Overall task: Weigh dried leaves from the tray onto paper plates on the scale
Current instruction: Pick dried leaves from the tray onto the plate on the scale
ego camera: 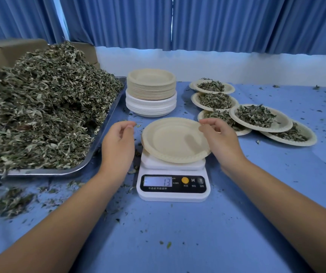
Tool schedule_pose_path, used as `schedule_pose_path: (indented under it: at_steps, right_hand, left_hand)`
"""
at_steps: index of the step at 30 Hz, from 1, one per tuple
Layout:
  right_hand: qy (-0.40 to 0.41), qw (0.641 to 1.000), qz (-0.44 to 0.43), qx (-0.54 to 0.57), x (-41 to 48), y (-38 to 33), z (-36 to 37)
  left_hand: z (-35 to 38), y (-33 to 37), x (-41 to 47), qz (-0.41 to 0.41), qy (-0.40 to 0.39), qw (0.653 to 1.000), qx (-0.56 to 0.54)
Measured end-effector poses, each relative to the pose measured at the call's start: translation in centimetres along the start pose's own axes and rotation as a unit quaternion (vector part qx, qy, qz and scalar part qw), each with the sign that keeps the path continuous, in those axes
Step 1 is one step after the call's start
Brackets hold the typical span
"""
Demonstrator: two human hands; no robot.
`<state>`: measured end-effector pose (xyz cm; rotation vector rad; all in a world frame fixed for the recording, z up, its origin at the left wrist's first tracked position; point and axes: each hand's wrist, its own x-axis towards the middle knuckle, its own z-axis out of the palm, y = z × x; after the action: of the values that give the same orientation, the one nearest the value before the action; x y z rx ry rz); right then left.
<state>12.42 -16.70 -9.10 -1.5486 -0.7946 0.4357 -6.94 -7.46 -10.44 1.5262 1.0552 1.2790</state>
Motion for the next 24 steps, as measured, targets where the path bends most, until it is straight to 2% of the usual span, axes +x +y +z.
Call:
schedule_pose_path:
  at_steps: [8,24]
  right_hand:
    - [0.018,1.000,0.003,0.014,-0.13,0.08,0.19]
    - [0.039,0.999,0.028,0.013,0.27,0.47,0.02]
  left_hand:
    - [0.14,0.03,0.43,-0.122,0.029,0.986,-0.107]
    - [0.22,0.68,0.39,-0.194,0.037,0.969,-0.149]
